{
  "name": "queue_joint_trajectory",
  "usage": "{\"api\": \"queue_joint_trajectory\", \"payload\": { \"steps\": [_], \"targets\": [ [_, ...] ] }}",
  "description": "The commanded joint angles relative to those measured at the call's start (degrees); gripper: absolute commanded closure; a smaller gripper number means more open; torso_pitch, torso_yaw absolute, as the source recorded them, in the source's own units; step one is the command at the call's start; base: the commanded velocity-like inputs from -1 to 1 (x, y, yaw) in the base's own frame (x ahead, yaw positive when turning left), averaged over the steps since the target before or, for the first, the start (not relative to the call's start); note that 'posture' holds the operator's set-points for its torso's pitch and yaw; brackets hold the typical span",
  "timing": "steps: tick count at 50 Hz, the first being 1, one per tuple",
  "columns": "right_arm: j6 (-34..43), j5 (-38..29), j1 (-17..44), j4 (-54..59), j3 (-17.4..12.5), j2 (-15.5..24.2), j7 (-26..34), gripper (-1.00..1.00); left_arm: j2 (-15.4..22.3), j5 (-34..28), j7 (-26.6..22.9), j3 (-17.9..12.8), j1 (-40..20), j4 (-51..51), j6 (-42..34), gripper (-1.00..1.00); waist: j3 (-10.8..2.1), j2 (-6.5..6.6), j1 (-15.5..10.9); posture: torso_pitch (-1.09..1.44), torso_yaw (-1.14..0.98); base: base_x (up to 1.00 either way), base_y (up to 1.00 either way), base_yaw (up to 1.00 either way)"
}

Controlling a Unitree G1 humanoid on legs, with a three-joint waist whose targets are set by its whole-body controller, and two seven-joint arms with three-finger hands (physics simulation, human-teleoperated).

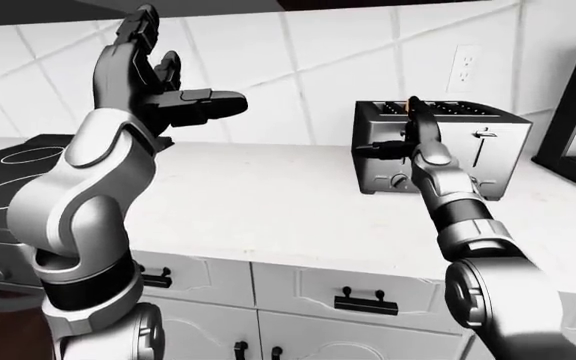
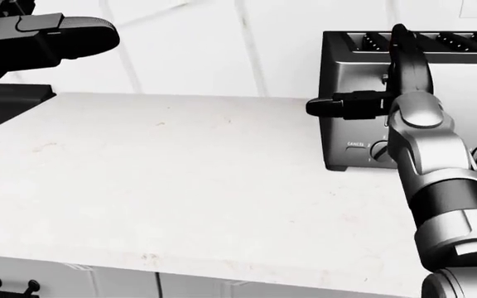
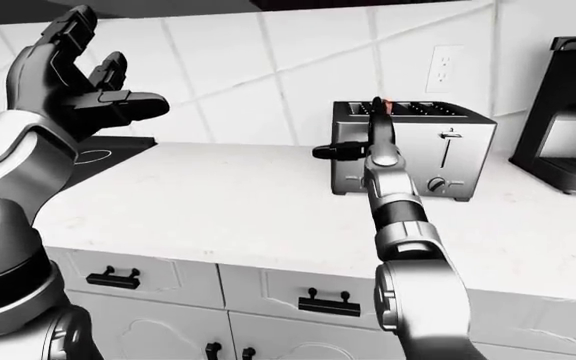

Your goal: Push down the lever of the toaster to turn it on.

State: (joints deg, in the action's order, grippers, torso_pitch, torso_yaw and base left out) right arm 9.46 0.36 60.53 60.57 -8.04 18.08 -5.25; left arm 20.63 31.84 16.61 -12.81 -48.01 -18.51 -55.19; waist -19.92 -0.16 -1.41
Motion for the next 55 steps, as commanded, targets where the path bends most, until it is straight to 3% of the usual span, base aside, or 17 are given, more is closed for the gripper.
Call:
{"api": "queue_joint_trajectory", "payload": {
  "steps": [1,55],
  "targets": [
    [1.2,0.2,1.2,0.2,-0.2,0.3,0.2,-1.0,0.6,-0.1,-0.1,-0.5,-1.9,-0.8,1.5,-1.0,0.01,0.2,0.0,-0.51,0.0,0.0,0.0,0.0],
    [-1.6,1.6,-2.0,6.4,-0.7,-1.0,0.5,-1.0,0.9,0.8,0.6,-0.7,-2.1,-1.2,1.2,-1.0,-0.25,-0.01,0.0,-0.51,0.0,0.0,0.0,0.0]
  ]
}}
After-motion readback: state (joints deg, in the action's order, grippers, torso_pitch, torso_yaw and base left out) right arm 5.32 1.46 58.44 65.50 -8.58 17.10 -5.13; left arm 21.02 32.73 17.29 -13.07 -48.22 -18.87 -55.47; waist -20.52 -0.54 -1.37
